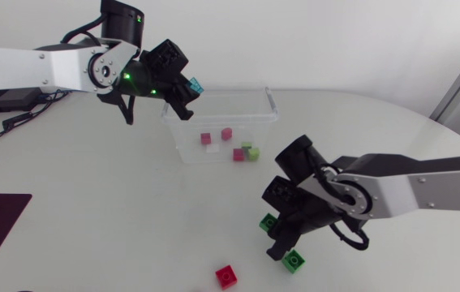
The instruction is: Pick up the duplo bricks and place them in the container
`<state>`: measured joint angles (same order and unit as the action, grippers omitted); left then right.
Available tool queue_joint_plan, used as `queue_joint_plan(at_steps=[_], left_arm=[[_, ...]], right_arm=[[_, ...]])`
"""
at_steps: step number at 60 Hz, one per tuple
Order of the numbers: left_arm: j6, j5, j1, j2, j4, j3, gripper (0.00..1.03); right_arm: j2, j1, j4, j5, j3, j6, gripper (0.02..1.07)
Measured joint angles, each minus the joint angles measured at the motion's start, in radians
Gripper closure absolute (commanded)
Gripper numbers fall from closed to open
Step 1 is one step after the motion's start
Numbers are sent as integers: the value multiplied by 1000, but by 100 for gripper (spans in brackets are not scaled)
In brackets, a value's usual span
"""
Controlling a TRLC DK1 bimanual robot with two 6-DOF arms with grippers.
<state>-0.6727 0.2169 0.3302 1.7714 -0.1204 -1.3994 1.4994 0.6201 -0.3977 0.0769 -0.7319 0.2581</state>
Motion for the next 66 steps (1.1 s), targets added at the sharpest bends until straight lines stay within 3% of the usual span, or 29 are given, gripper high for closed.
queue_joint_plan(at_steps=[3,8,25,44,54,66], left_arm=[[7,-13,-1,32,0,-39,18],[19,-18,-6,75,0,-86,7],[18,-16,-15,22,-20,-35,7],[-132,73,-12,-307,-254,229,7],[-237,82,33,-417,-340,430,7],[-289,85,115,-430,-361,592,7]], right_arm=[[-29,-15,-26,-2,-21,5,73],[-67,-37,-58,-3,-69,9,73],[-87,-108,-98,-3,-311,19,73],[95,-179,-58,-1,-583,19,73],[211,-204,-18,5,-702,19,73],[328,-209,5,6,-832,19,72]])
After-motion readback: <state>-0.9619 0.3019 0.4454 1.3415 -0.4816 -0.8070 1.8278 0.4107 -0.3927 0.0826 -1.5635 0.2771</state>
